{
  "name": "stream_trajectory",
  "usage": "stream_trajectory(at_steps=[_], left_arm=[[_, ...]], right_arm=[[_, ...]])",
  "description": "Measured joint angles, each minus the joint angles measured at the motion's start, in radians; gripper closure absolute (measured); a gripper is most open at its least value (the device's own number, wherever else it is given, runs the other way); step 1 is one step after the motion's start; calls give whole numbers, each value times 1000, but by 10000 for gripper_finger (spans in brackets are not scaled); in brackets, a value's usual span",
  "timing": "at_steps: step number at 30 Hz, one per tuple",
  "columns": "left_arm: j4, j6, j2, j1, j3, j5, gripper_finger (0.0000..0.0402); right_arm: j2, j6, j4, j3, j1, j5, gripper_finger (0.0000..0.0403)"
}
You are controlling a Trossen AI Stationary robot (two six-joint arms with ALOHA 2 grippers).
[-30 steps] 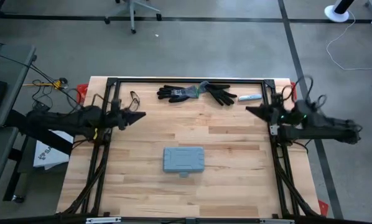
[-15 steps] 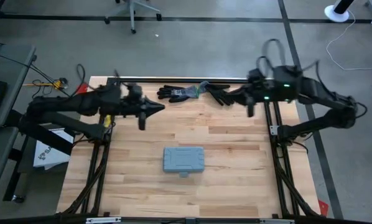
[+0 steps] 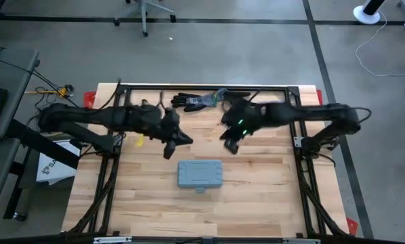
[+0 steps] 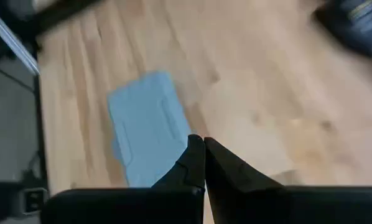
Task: Prefit tool cases
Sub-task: Open the gray tool box
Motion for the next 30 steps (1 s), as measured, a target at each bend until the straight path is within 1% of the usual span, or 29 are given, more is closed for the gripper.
stream_trajectory(at_steps=[2, 4, 8, 11, 14, 17, 21, 26, 30], left_arm=[[35, 13, -29, -30, 1, -30, 401], [20, 11, -57, -50, 3, -73, 401], [-124, -25, -69, -92, -11, -184, 401], [-186, -67, -37, -115, -69, -203, 402], [-181, -117, 10, -127, -139, -215, 402], [-118, -145, 50, -140, -189, -228, 401], [-9, -134, 69, -145, -204, -199, 401], [96, -99, 43, -141, -206, -197, 401], [232, -55, -19, -129, -205, -195, 401]], right_arm=[[45, 26, 113, -79, 28, -21, 403], [91, 65, 232, -152, 57, -44, 403], [154, 186, 383, -249, 102, -45, 403], [144, 240, 455, -264, 120, -38, 403], [93, 238, 453, -237, 120, -7, 403], [24, 208, 443, -195, 116, 36, 403], [-25, 177, 409, -178, 116, 95, 403], [-4, 186, 386, -182, 123, 99, 403], [85, 189, 378, -186, 144, 76, 403]])
